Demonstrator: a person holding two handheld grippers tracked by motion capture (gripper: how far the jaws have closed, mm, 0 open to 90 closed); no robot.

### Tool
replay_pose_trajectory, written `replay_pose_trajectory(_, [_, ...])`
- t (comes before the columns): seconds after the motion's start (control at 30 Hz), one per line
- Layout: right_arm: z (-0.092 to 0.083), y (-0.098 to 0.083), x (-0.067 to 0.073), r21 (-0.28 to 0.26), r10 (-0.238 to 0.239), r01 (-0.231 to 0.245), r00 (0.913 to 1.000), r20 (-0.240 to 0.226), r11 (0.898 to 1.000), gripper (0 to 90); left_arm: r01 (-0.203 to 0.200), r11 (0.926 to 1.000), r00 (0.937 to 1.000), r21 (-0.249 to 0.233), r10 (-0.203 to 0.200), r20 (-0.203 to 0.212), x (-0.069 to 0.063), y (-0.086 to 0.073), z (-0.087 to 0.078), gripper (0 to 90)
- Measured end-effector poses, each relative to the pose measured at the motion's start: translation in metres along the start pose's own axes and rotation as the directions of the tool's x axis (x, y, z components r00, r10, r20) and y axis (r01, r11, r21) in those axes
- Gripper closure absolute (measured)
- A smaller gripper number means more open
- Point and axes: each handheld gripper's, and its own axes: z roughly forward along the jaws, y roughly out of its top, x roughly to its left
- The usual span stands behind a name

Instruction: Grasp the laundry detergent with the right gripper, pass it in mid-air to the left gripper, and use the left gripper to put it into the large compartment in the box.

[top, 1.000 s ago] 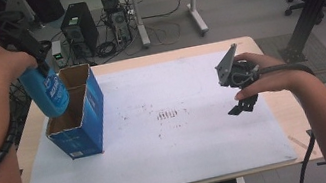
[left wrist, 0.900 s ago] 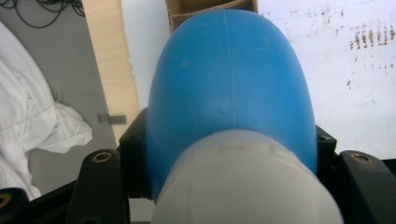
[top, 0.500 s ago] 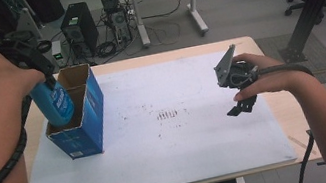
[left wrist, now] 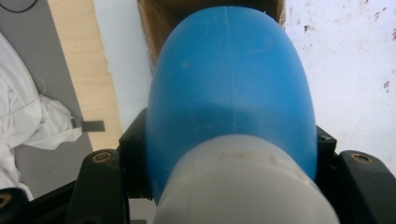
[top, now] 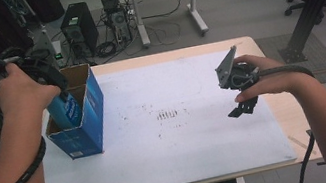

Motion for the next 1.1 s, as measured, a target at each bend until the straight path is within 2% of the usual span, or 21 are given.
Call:
replay_pose_trajectory(0.23, [0.001, 0.0, 0.0, 0.001, 0.001, -0.001, 1.0, -0.005, 1.0, 3.4, 0.016, 0.9998, 0.9998, -0.006, -0.016, 0.01, 0.0, 0.0, 0.02, 38.6])
replay_pose_trajectory(0.6, [0.004, 0.0, -0.001, 0.01, 0.004, -0.004, 1.0, -0.007, 1.0, 3.4, 0.038, 0.9992, 0.9993, -0.011, -0.038, -0.001, 0.0, 0.001, 0.056, 38.6])
replay_pose_trajectory(0.77, [0.005, 0.001, -0.001, 0.005, 0.003, -0.003, 1.0, -0.008, 1.0, 3.4, 0.032, 0.9995, 0.9993, 0.004, -0.032, -0.019, -0.001, 0.002, 0.071, 38.6])
replay_pose_trajectory(1.1, [0.007, 0.001, 0.0, 0.002, 0.006, -0.006, 0.9999, -0.009, 1.0, 3.4, 0.023, 0.9997, 0.9996, 0.013, -0.023, -0.014, -0.003, 0.003, 0.089, 38.5])
